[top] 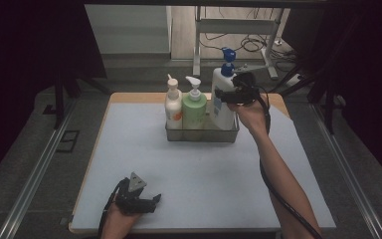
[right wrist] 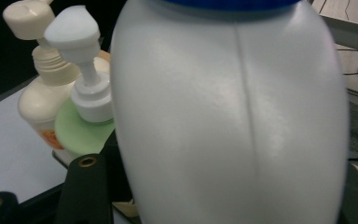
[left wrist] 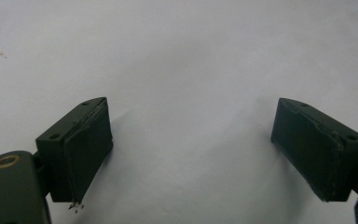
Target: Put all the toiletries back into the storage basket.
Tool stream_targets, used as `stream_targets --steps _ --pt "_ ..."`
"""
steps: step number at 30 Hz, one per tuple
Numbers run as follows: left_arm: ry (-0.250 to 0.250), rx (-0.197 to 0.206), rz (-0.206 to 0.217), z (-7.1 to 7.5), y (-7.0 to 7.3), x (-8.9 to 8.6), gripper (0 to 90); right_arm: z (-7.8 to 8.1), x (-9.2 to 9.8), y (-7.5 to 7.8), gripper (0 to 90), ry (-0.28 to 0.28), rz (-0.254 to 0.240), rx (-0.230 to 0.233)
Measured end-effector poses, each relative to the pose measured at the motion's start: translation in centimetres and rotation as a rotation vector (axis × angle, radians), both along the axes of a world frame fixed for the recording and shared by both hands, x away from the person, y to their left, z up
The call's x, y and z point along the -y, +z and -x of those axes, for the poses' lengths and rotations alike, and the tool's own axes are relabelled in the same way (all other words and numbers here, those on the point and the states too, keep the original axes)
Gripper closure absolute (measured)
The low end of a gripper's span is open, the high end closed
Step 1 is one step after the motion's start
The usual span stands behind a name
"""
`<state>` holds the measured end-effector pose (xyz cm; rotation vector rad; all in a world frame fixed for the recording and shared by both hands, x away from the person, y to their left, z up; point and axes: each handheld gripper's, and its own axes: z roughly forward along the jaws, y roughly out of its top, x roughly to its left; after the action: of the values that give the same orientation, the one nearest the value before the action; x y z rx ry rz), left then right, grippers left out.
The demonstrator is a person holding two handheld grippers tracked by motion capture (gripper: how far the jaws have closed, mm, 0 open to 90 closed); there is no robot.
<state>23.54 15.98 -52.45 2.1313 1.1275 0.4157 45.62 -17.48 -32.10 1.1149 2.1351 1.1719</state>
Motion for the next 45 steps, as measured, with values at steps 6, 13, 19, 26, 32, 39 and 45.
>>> stream_targets --steps 6,13,19,26,32,39,45 --pt "0.0 0.0 0.0 0.0 0.0 0.0 12.2 -0.8 -0.2 -0.4 40.1 -0.021 0.0 0.01" --pt "-0.001 0.0 -0.002 0.0 0.0 0.0 12.2 -1.5 -0.5 -1.2 40.1 -0.032 0.008 0.021" --pt "-0.002 -0.002 -0.004 0.0 0.0 0.0 12.2 -1.9 -0.7 -2.2 40.1 -0.036 0.017 0.02" --pt "-0.003 -0.003 -0.005 0.0 0.0 0.0 12.2 -2.0 -0.6 -3.2 40.1 -0.031 0.032 0.006" --pt "-0.002 -0.003 -0.004 0.0 0.0 0.0 12.2 -1.8 -0.4 -3.8 40.1 -0.022 0.029 -0.013" --pt "-0.002 -0.003 -0.004 0.0 0.0 0.0 12.2 -1.6 -0.2 -4.5 40.1 -0.013 0.04 -0.04" --pt "-0.002 -0.003 -0.004 0.0 0.0 0.0 12.2 -1.6 0.0 -5.2 40.1 -0.01 0.054 -0.061"
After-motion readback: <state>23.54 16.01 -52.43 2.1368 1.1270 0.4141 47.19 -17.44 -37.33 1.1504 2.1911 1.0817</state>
